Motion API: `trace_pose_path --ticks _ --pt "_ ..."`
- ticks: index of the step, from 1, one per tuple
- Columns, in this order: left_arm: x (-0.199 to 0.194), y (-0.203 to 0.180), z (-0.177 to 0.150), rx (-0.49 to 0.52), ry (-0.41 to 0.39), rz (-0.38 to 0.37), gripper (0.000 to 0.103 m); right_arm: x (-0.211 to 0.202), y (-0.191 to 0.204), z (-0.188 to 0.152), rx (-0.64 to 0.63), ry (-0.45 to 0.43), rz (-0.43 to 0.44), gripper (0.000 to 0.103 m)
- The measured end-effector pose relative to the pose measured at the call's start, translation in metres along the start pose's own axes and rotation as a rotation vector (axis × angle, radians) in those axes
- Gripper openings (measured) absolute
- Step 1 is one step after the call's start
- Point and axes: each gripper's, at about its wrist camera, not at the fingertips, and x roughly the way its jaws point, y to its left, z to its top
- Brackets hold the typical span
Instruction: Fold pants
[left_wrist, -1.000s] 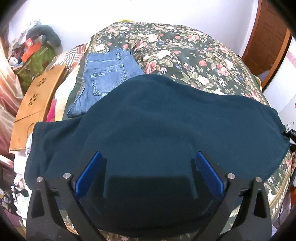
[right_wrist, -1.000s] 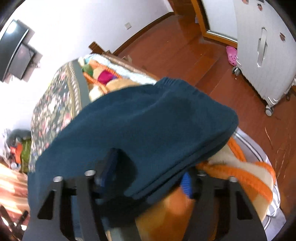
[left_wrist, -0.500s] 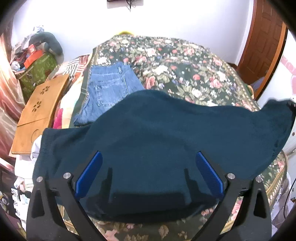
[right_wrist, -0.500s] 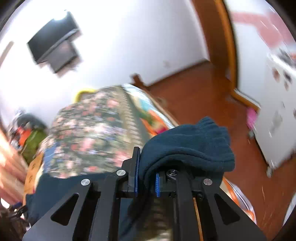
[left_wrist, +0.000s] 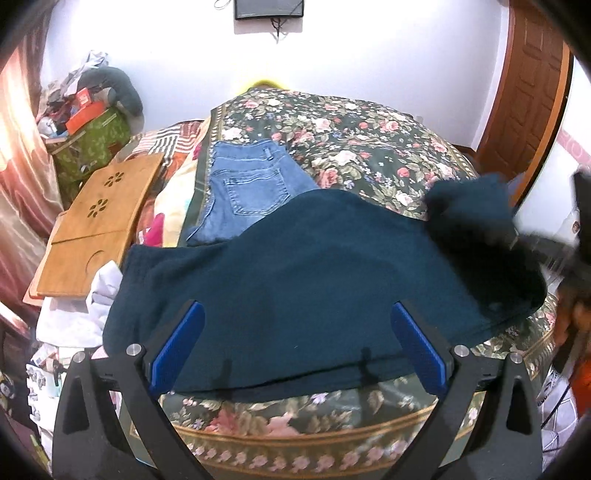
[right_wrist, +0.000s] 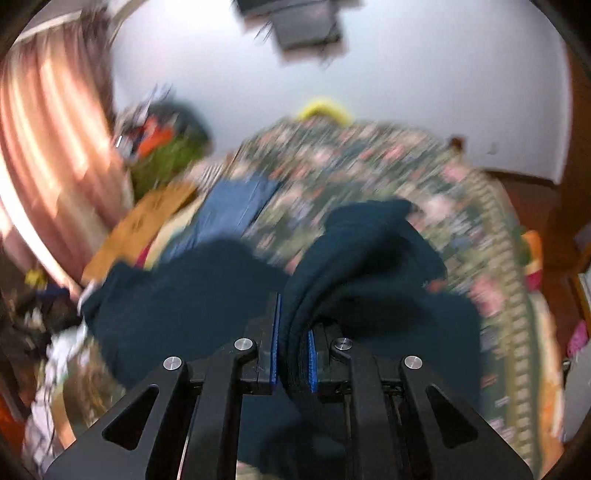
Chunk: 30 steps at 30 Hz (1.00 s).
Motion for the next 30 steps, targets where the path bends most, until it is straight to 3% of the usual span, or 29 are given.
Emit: trace_pose_path --ticks 3,5,11,16,22,30 --pt "0.001 0.006 -0.002 -0.016 0.006 -0.003 0.103 0.028 0.018 -0.020 -0.068 0.122 0.014 0.012" --pt "0.003 0.007 -0.001 -0.025 0.012 -0.008 0.103 0.032 0.023 -0.027 -0.096 0.171 -0.006 0.018" --pt "0.008 -0.014 0.017 -0.009 0.006 -0.056 0.103 0.000 0.009 -0.024 -0.042 0.156 0.036 0.044" --pt "0.015 -0.050 0.042 0.036 -0.013 -0.108 0.103 -0.032 -0.007 -0.020 -0.011 0.090 0.023 0.046" --pt "0.049 -0.100 0.066 0.132 0.006 -0.115 0.103 -0.057 -0.056 -0.013 0.051 0.038 -0.075 0.048" --pt "0.112 -0.131 0.068 0.208 0.084 -0.029 0.103 -0.026 -0.107 -0.015 0.140 0.090 -0.152 0.048"
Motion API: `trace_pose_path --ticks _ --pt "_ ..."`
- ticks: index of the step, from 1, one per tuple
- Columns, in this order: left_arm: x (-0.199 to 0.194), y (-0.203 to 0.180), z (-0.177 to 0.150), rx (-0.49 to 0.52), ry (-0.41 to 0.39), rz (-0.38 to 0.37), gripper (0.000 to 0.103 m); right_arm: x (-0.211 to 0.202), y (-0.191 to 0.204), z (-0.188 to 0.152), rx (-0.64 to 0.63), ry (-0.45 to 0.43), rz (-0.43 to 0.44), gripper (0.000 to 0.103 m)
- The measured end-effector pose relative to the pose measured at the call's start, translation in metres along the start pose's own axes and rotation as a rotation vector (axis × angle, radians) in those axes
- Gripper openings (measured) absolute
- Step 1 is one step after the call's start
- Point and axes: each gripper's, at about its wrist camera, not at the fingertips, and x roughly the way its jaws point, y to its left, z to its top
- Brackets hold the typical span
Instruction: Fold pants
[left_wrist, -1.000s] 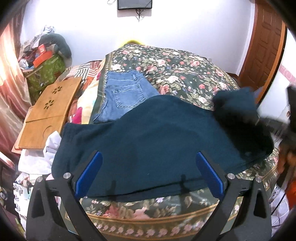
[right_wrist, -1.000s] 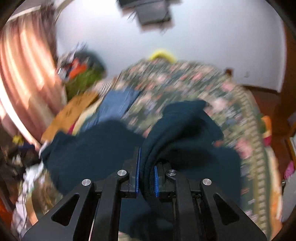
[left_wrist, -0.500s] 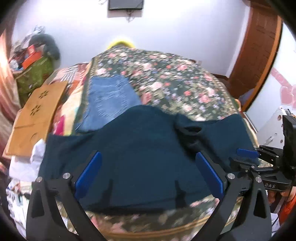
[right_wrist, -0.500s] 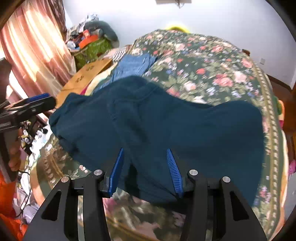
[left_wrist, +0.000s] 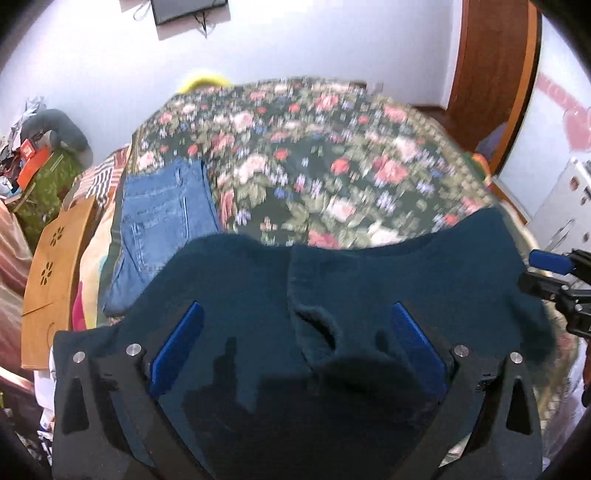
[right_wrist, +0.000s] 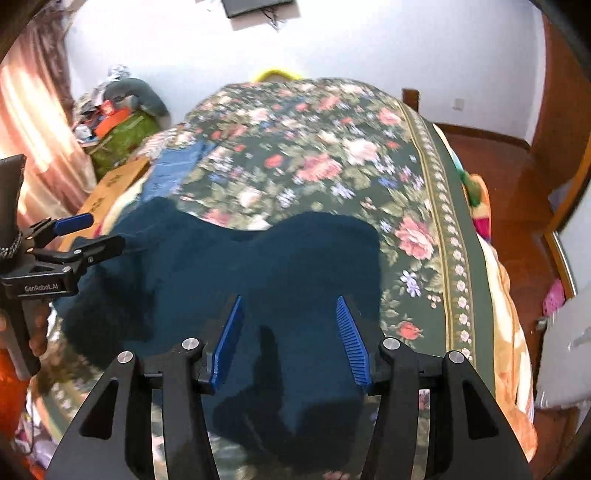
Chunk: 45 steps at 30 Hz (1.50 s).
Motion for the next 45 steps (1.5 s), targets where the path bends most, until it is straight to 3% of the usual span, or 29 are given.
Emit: trace_pose_path --ticks 4,6,11,22,27,31,36,45 --pt "0.023 0.004 -0.020 0.017 0.070 0.047 0.103 0.031 -0.011 -0.019 0.031 0.082 0.013 0.048" --pt "0.024 0.010 -0.029 0.018 0.089 0.044 0.103 0.029 -0.014 -0.027 0.039 0.043 0.030 0.049" --pt "0.014 0.024 -0.046 -0.021 0.100 -0.005 0.103 0.018 -0.015 -0.037 0.058 0.049 0.043 0.049" --pt "-0.018 0.028 -0.063 -0.035 0.067 0.009 0.103 -0.009 -0.001 -0.051 0.067 0.079 -0.001 0.049" --pt "-0.056 0.044 -0.063 -0.084 -0.016 0.023 0.103 -0.029 0.020 -0.043 0.002 0.043 0.004 0.049" --pt "-0.089 0.076 -0.067 -0.143 -0.089 0.073 0.103 -0.042 0.045 -0.030 -0.049 -0.006 0.020 0.050" --pt "-0.116 0.145 -0.087 -0.309 -0.117 0.073 0.103 -0.048 0.083 -0.015 -0.100 -0.058 0.080 0.054" --pt "-0.095 0.234 -0.155 -0.557 0.037 0.021 0.103 -0.013 0.155 -0.002 -0.185 -0.011 0.170 0.055"
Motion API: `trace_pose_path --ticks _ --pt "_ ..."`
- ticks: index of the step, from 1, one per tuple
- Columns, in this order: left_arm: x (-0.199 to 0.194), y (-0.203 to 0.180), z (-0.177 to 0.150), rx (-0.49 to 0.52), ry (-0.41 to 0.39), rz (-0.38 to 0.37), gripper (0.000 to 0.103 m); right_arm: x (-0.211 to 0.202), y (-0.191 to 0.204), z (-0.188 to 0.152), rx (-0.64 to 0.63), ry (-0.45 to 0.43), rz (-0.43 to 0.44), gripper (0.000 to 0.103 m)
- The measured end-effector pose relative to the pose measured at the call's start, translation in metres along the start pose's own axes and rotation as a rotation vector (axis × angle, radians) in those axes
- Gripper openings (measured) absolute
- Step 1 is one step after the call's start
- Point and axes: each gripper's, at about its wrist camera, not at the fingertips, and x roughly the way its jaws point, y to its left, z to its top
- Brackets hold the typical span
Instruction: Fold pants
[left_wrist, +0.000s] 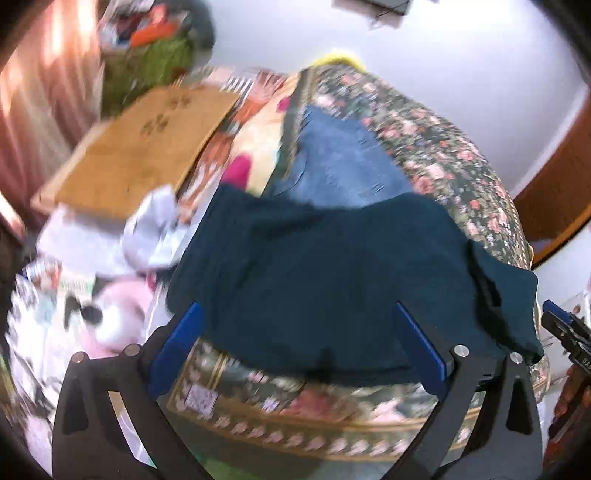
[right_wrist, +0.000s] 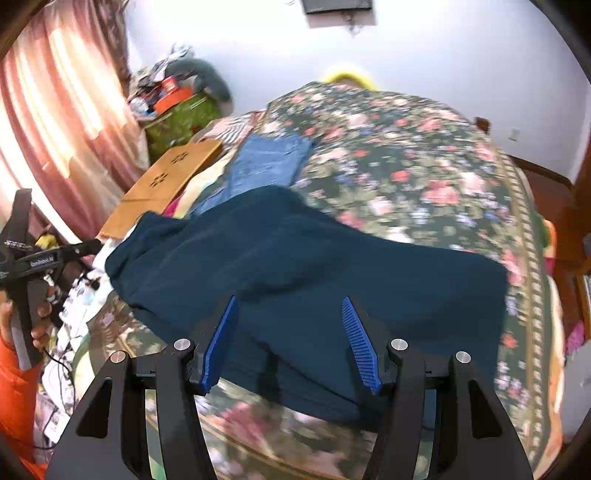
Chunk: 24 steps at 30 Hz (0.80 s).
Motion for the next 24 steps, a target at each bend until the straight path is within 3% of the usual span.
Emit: trace_pose_path --ticks 3,9,14,23,24 --pt "0.015 0.024 -0.016 -0.068 0.065 -0.034 0.103 0.026 0.015 -0.001 -0.022 0.048 0.023 0.055" --pt "0.055 0.055 -0.042 -0.238 0.228 -0.220 0.103 0.063 0.026 -0.015 -0.018 0.162 0.038 0.056" --pt "0.086 0.060 -0.050 -0.340 0.314 -0.324 0.103 0.062 0.027 -0.017 -0.027 0.156 0.044 0.060" --pt "0.123 0.067 -0.021 -0.457 0.337 -0.455 0.103 0.064 0.025 -0.018 -0.010 0.143 0.071 0.065" --pt "0.125 0.070 -0.018 -0.473 0.330 -0.456 0.099 0.064 0.025 -0.018 -0.008 0.141 0.074 0.065"
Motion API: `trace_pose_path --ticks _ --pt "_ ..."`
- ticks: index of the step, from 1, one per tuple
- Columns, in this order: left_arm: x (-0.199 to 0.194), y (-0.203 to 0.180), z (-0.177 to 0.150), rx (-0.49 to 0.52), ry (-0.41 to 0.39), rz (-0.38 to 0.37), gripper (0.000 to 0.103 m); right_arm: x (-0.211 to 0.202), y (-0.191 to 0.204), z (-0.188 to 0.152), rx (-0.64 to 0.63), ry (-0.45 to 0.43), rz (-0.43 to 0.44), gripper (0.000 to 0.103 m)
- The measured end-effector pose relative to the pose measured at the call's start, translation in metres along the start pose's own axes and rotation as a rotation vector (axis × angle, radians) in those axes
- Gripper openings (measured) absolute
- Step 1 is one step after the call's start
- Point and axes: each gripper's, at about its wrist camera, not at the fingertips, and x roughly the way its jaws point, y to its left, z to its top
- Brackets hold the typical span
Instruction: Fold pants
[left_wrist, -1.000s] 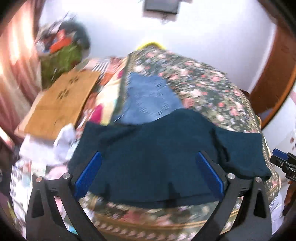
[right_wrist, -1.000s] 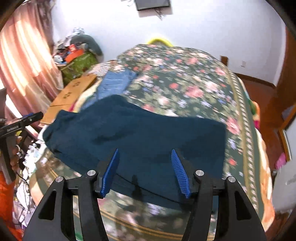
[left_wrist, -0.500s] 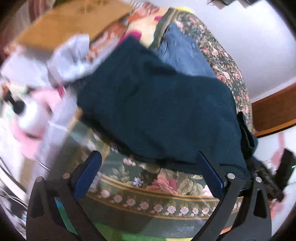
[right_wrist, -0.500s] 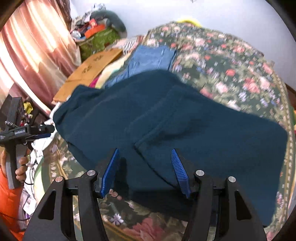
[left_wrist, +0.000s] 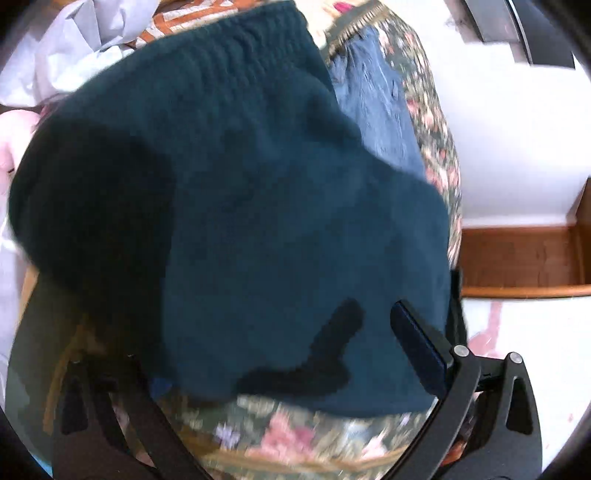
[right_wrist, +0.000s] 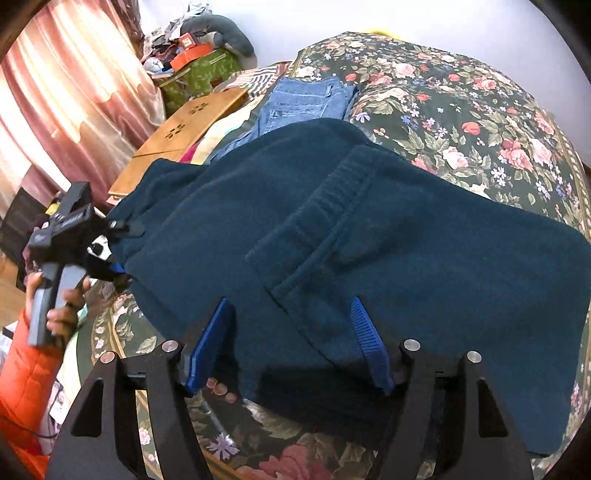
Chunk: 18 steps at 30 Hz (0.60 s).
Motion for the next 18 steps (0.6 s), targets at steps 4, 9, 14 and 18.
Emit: trace_pose_path --ticks 4,9,14,18 --pt "0.000 -0.010 0.009 0.035 -0.072 0.136 0.047 -0.003 -0.003 0.000 0.015 -0.006 0.007 0.065" --pt "-0.015 -0.048 -0.001 0.181 -0.196 0.284 0.023 -0.019 -0.011 -0.003 0.057 -0.026 0.007 0.065" --pt "-0.052 -0.121 -0.020 0.392 -0.356 0.385 0.020 -0.054 -0.033 -0.015 0.107 -0.097 -0.022 0.065" --pt "-0.082 -0.181 -0.032 0.496 -0.437 0.331 0.020 -0.083 -0.052 -0.034 0.145 -0.153 -0.050 0.065"
